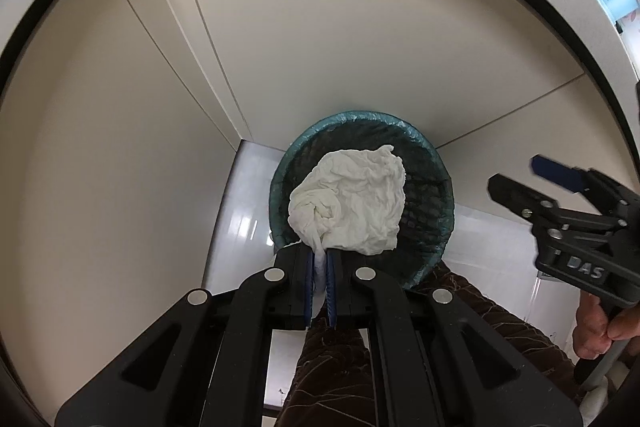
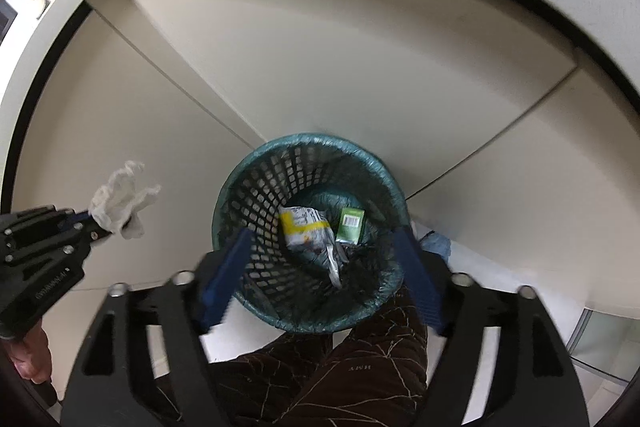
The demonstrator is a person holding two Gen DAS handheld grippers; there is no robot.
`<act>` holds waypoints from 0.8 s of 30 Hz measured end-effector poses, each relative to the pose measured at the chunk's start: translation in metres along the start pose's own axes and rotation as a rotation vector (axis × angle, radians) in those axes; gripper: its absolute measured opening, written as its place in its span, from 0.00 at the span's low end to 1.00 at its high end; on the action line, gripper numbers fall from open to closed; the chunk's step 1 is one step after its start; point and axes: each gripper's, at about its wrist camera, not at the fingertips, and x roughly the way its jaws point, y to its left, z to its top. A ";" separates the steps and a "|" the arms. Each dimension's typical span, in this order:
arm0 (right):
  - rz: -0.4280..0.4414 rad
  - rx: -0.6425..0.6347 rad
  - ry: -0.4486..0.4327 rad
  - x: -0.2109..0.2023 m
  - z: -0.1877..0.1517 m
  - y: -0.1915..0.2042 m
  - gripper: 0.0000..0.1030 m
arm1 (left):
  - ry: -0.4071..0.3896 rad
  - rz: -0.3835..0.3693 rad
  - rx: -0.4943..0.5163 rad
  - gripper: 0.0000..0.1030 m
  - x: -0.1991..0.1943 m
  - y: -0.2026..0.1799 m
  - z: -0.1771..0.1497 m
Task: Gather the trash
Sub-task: 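Open the right tool to drop the yellow wrapper while the left tool holds the tissue above the basket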
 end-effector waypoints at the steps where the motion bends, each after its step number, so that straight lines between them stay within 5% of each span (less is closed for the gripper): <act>1: -0.009 0.010 -0.001 -0.001 -0.001 -0.004 0.80 | 0.001 0.002 0.004 0.04 0.003 -0.002 0.000; 8: -0.032 0.069 -0.033 -0.013 0.000 -0.029 0.91 | 0.005 -0.001 0.057 0.04 0.015 -0.020 0.005; 24: -0.079 0.151 -0.036 -0.025 -0.003 -0.071 0.92 | 0.073 -0.015 0.175 0.04 0.061 -0.056 0.010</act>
